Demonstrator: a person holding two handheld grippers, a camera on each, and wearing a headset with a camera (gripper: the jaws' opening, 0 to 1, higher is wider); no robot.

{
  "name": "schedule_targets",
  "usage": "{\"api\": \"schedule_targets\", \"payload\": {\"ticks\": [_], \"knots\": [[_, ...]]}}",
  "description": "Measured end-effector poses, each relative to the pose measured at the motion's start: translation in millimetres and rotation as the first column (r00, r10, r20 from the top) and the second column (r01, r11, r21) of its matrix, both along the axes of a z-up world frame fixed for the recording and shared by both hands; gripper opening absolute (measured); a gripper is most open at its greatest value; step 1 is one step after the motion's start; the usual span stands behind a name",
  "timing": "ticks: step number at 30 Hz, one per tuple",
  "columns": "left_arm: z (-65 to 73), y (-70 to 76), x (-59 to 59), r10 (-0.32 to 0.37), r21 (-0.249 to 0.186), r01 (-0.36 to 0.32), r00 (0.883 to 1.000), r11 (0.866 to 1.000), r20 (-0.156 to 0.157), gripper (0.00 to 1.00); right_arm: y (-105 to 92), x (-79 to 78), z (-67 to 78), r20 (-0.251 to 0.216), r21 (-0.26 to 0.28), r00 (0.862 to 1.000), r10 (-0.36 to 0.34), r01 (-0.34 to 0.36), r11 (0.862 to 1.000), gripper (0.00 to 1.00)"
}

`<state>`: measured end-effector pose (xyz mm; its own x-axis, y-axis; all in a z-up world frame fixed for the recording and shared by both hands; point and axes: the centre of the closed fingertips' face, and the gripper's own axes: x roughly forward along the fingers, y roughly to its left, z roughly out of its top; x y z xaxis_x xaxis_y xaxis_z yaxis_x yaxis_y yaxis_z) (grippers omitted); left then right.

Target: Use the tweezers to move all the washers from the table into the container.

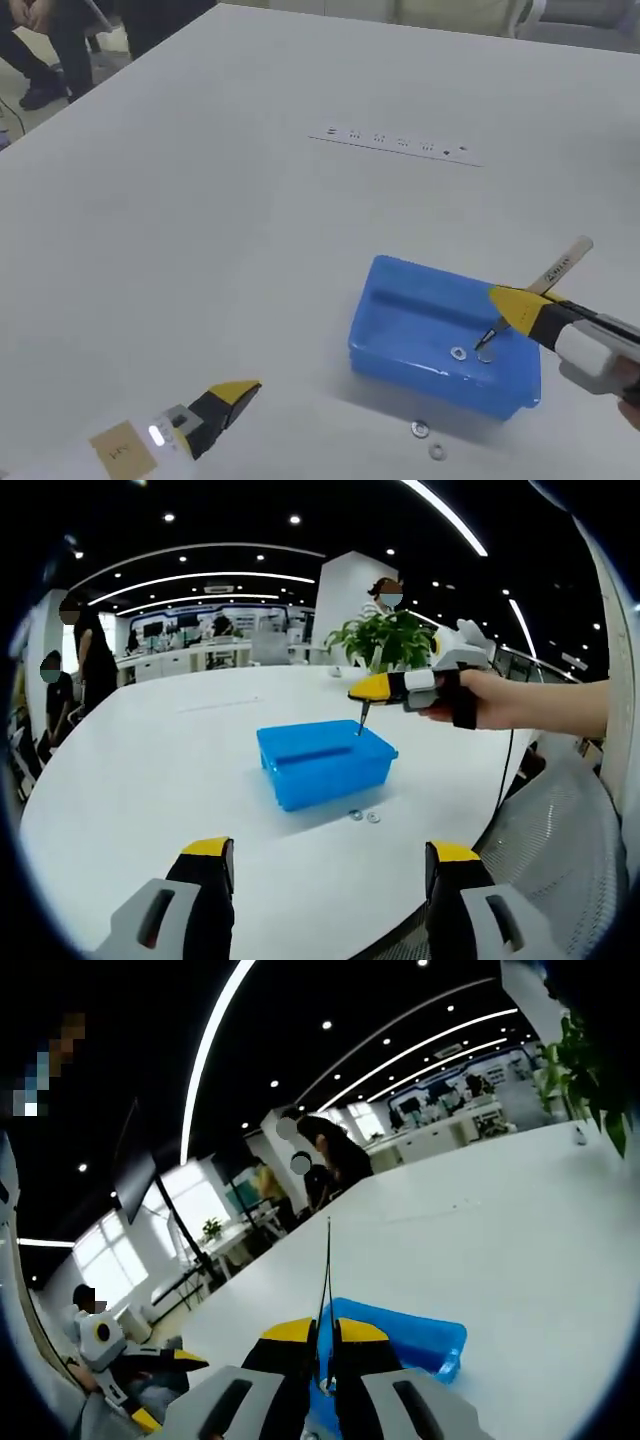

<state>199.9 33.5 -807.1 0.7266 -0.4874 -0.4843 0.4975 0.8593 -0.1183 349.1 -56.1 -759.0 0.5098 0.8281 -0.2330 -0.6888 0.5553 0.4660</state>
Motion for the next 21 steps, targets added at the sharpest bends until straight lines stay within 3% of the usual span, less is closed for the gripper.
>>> {"api": "schedule_targets", "payload": {"ticks": [3,9,17,21], "knots": [[-3.9,1.4,-1.7,0.005,0.009,-0.005,1.000,1.000,-0.019,0.78,7.3,6.7,-2.3,-0.003,-0.004,1.000,0.011,-0.011,1.000,0.04],[-0.9,2.0,-1.8,0.012,-0.002,-0.012,1.000,1.000,-0.004,0.79,18.2,11.9,-7.0,0.000,-0.024,1.000,0.025,-0.025,0.999,0.03],[0.6,1.5,-2.7,0.014,-0.005,-0.014,1.000,1.000,0.001,0.78,25.5,13.3,-34.3,0.012,-0.127,0.999,0.052,-0.050,0.991,0.04],[1.7,1.6,-2.1,0.018,-0.008,-0.018,1.000,1.000,0.007,0.78,26.8,14.6,-43.7,0.006,-0.147,0.998,0.058,-0.056,0.988,0.04]]}}
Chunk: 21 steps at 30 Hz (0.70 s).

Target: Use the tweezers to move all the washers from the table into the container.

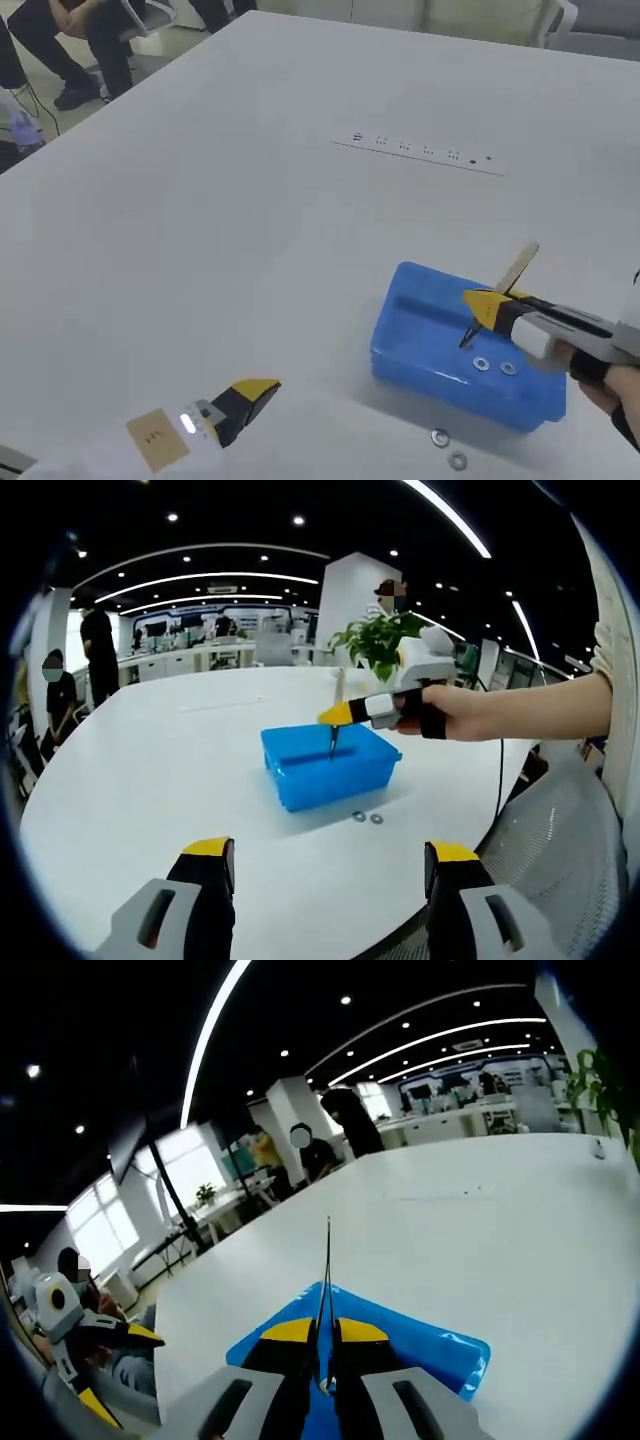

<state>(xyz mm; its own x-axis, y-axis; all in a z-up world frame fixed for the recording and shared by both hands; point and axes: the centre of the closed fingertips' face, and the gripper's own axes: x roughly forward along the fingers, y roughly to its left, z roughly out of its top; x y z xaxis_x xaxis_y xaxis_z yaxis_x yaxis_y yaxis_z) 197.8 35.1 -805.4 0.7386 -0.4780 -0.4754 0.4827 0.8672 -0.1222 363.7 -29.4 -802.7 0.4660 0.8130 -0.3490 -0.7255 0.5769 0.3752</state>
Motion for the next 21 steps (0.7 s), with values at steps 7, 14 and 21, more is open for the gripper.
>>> {"api": "schedule_targets", "payload": {"ticks": [7,14,21], "knots": [[0.0,-1.8,0.1,-0.006,-0.001,0.006,1.000,1.000,-0.001,0.78,0.9,0.9,-15.1,0.042,-0.073,0.998,0.038,-0.035,0.997,0.04],[-0.1,-1.9,0.2,-0.008,-0.001,0.008,1.000,1.000,-0.002,0.78,3.8,-4.1,-19.4,0.120,-0.115,0.988,0.094,-0.080,0.990,0.04],[0.7,-2.0,0.2,-0.011,-0.002,0.011,1.000,1.000,-0.003,0.78,4.9,-10.4,-23.4,0.234,-0.201,0.954,0.188,-0.141,0.969,0.04]]}}
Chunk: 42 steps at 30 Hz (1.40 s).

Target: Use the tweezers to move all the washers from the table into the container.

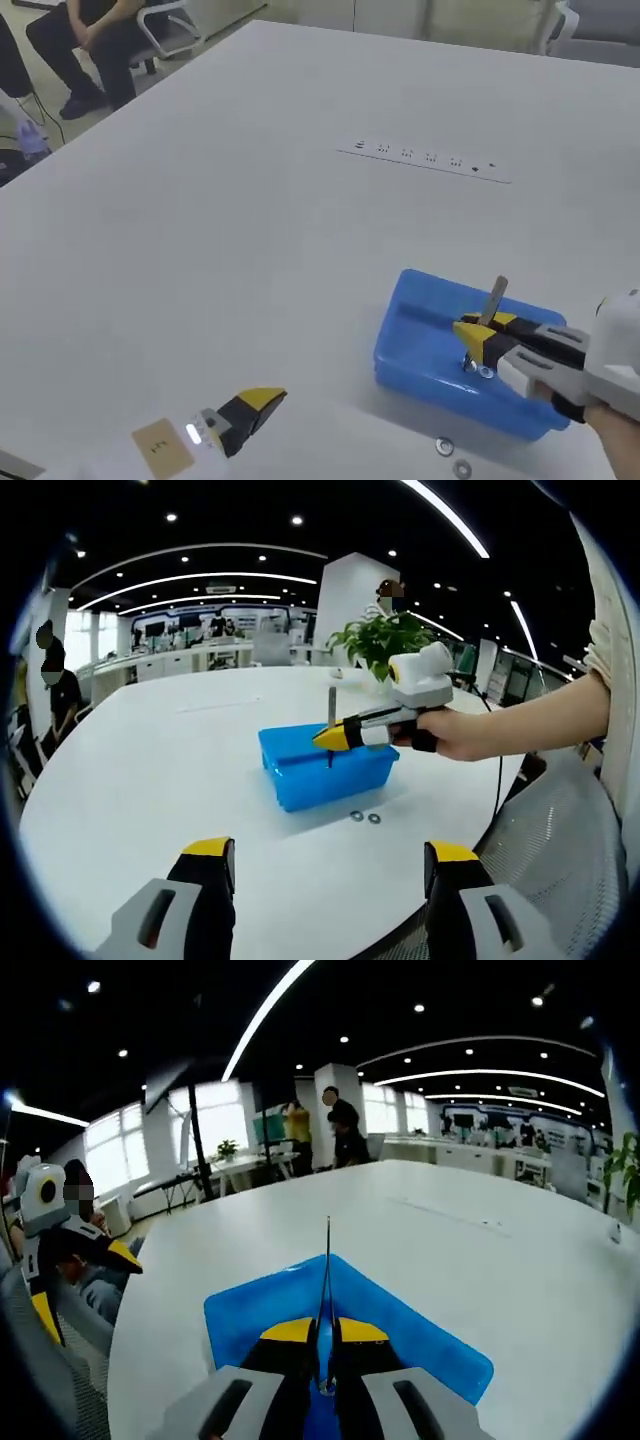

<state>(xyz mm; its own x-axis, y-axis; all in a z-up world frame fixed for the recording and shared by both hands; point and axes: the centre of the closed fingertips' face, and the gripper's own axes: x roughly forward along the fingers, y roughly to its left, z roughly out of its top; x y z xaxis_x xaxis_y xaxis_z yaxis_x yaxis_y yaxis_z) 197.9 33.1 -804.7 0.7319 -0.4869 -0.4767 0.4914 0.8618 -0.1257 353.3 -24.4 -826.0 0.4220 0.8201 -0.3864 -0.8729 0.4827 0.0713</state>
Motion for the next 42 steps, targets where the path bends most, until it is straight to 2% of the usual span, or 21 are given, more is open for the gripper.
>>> {"api": "schedule_targets", "payload": {"ticks": [4,10,14,19,21,25,28,30,31,33,36,39,42], "knots": [[-0.3,1.0,0.4,0.002,0.002,-0.002,1.000,1.000,0.000,0.78,-1.0,0.9,1.6,0.032,0.009,0.999,0.011,-0.011,1.000,0.04],[-0.2,1.4,0.6,0.000,0.000,0.000,1.000,1.000,0.003,0.78,-2.4,4.3,7.3,0.031,0.042,1.000,-0.001,-0.001,0.999,0.04],[-0.2,2.2,1.1,0.004,0.000,-0.004,1.000,1.000,0.005,0.78,-2.9,4.3,24.9,0.041,0.097,0.999,-0.026,0.022,0.995,0.04],[-0.1,1.9,1.1,0.001,-0.001,-0.001,1.000,1.000,0.006,0.78,1.8,-13.3,56.0,0.037,0.206,0.999,-0.011,0.003,0.979,0.04],[-0.1,1.1,0.8,-0.002,-0.002,0.002,1.000,1.000,0.006,0.78,4.9,-24.0,68.4,0.029,0.264,1.000,0.008,-0.015,0.965,0.04],[0.2,0.8,0.8,-0.002,-0.003,0.002,1.000,1.000,0.008,0.78,5.5,-41.0,77.0,0.018,0.299,0.999,0.032,-0.036,0.954,0.04],[0.2,0.2,0.4,-0.004,-0.005,0.004,1.000,1.000,0.007,0.78,5.4,-54.2,74.3,-0.003,0.305,0.999,0.047,-0.044,0.951,0.04],[0.5,-0.9,0.0,-0.009,-0.007,0.009,1.000,1.000,0.008,0.78,4.3,-63.5,67.3,-0.024,0.302,0.998,0.052,-0.042,0.952,0.04],[0.1,-1.7,-0.6,-0.013,-0.009,0.013,1.000,1.000,0.004,0.78,2.8,-69.2,61.2,-0.054,0.297,0.997,0.054,-0.035,0.954,0.04],[-0.1,-1.3,-0.6,-0.013,-0.004,0.013,1.000,1.000,0.005,0.78,1.4,-76.1,55.2,-0.066,0.297,0.996,0.063,-0.040,0.954,0.04],[0.5,-1.5,-0.6,-0.011,-0.013,0.011,1.000,1.000,0.005,0.79,-3.7,-83.9,37.2,-0.093,0.255,0.994,0.062,-0.036,0.966,0.04],[0.1,-2.4,-1.2,-0.018,-0.011,0.018,1.000,1.000,0.003,0.79,-8.5,-85.1,21.0,-0.117,0.225,0.991,0.056,-0.028,0.974,0.04],[-0.6,-2.8,-1.7,-0.023,-0.008,0.023,1.000,1.000,-0.001,0.79,-12.9,-86.5,5.5,-0.132,0.174,0.990,0.050,-0.027,0.984,0.04]]}}
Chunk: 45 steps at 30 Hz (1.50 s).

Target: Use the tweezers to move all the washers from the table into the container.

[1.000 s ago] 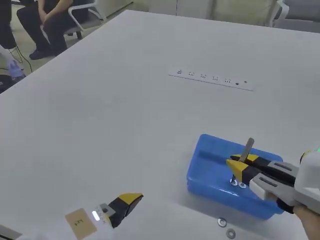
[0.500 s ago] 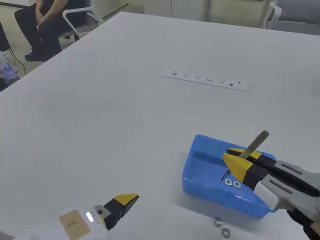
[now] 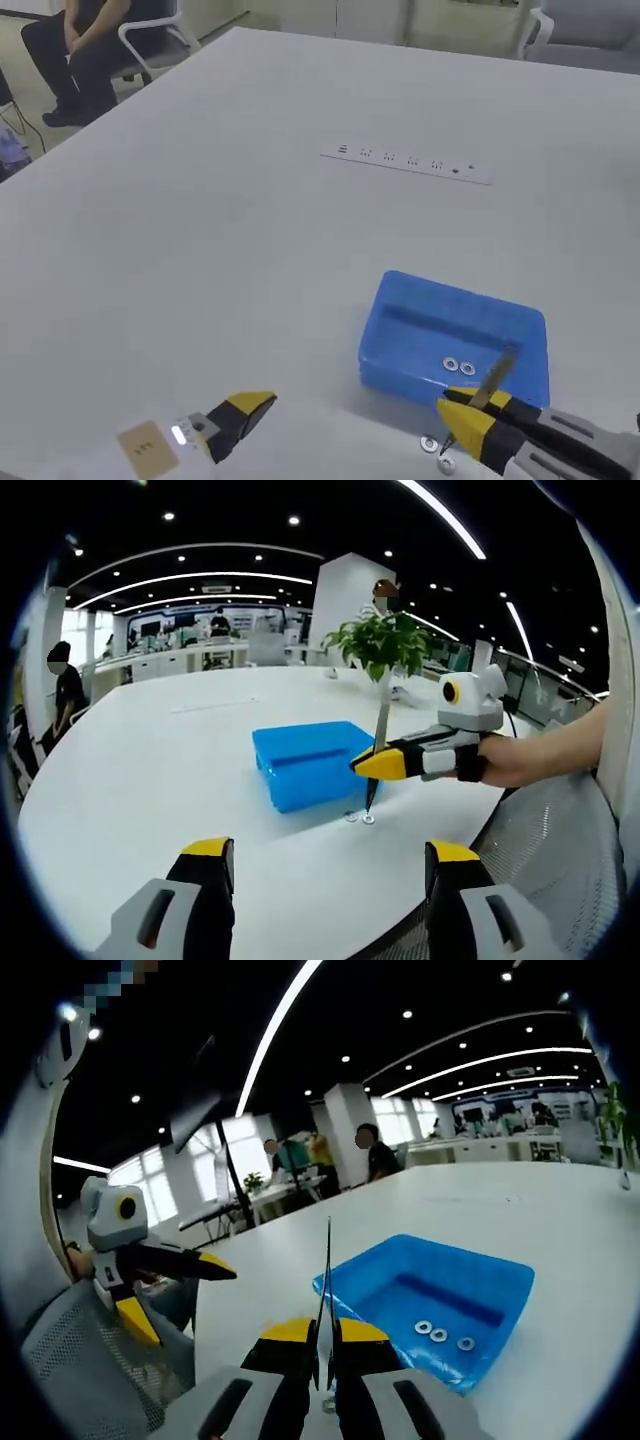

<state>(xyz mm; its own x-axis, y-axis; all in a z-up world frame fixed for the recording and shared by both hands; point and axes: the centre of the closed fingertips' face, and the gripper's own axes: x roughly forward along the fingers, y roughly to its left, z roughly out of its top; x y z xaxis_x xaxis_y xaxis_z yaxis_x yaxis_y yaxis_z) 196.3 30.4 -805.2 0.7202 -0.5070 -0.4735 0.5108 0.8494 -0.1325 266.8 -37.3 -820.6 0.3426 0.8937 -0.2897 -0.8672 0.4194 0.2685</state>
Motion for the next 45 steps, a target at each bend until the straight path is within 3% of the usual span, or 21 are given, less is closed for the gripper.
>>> {"api": "schedule_targets", "payload": {"ticks": [5,8,15,18,23,28,42,45], "knots": [[0.9,1.2,0.8,0.007,-0.003,-0.007,1.000,1.000,0.004,0.79,-3.6,-1.7,-9.7,-0.019,-0.011,1.000,-0.018,0.018,1.000,0.04],[0.4,0.6,0.3,0.003,-0.002,-0.003,1.000,1.000,0.002,0.79,-5.5,0.0,-11.2,-0.057,0.011,0.997,-0.045,0.046,0.999,0.04],[1.1,0.2,0.4,0.003,-0.002,-0.003,1.000,1.000,0.006,0.79,-4.9,-0.5,-10.1,-0.046,0.014,0.998,-0.043,0.043,0.999,0.04],[1.4,0.6,0.7,0.006,0.000,-0.006,1.000,1.000,0.008,0.79,-2.3,-7.1,-8.0,0.026,-0.018,1.000,0.004,-0.004,1.000,0.04],[1.7,-0.7,0.6,0.005,-0.001,-0.005,1.000,1.000,0.010,0.78,-1.9,-18.8,-9.2,0.121,-0.130,0.989,0.087,-0.071,0.989,0.04],[1.7,-1.7,0.3,0.002,0.001,-0.002,1.000,1.000,0.011,0.78,0.9,-27.7,-10.0,0.125,-0.195,0.982,0.140,-0.114,0.974,0.05],[2.2,-1.5,0.3,0.001,0.003,-0.001,1.000,1.000,0.013,0.78,0.6,-27.0,-3.0,0.114,-0.198,0.984,0.136,-0.112,0.974,0.05],[2.0,-0.9,0.4,0.001,0.008,-0.001,1.000,1.000,0.014,0.78,-0.3,-29.9,-14.0,0.115,-0.258,0.977,0.181,-0.147,0.955,0.00]]}}
